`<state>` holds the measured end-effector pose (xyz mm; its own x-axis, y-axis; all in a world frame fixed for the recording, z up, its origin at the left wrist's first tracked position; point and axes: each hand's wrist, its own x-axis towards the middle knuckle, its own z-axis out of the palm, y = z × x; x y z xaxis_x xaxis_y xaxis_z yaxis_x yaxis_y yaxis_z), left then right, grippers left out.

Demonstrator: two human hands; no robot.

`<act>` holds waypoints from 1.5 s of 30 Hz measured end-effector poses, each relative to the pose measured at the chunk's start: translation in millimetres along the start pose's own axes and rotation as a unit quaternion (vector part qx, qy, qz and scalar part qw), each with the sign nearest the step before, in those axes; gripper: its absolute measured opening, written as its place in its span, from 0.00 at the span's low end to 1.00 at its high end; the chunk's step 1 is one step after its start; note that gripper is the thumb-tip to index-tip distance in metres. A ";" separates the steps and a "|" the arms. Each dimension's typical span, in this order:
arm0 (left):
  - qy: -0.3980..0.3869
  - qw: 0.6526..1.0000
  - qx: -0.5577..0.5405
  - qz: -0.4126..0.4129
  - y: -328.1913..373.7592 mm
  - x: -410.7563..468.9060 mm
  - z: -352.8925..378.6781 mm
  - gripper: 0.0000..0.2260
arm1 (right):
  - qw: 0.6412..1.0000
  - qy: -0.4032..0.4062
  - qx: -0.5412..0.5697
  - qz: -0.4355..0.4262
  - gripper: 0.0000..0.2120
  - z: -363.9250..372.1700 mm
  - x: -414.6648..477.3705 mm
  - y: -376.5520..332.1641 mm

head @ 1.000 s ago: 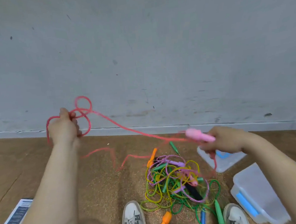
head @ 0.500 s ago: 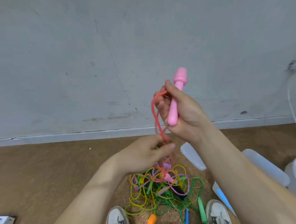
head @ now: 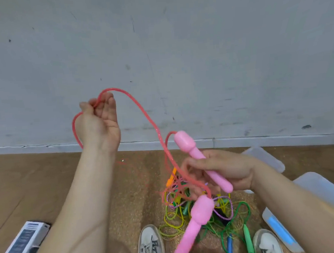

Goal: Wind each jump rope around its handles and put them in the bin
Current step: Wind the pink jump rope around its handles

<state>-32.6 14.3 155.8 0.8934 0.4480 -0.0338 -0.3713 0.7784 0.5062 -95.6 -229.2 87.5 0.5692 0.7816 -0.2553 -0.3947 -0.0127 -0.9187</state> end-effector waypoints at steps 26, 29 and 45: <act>-0.430 0.635 0.610 -0.202 -57.0 -73.8 -8.3 0.09 | 0.921 0.348 0.114 -0.133 0.08 6.9 16.2 -33.9; -0.289 0.788 0.486 -0.242 -48.3 -66.6 0.4 0.11 | 0.959 0.257 0.090 -0.074 0.14 11.6 8.8 -31.8; -0.270 0.748 0.564 -0.222 -42.2 -56.1 -11.2 0.18 | 0.987 0.161 -0.005 -0.027 0.07 28.1 5.4 -15.0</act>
<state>-69.9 -38.8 126.7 0.9505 -0.2239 -0.2155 0.1703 -0.2047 0.9639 -106.9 -207.2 108.3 0.7887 0.5434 -0.2874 -0.3518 0.0156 -0.9359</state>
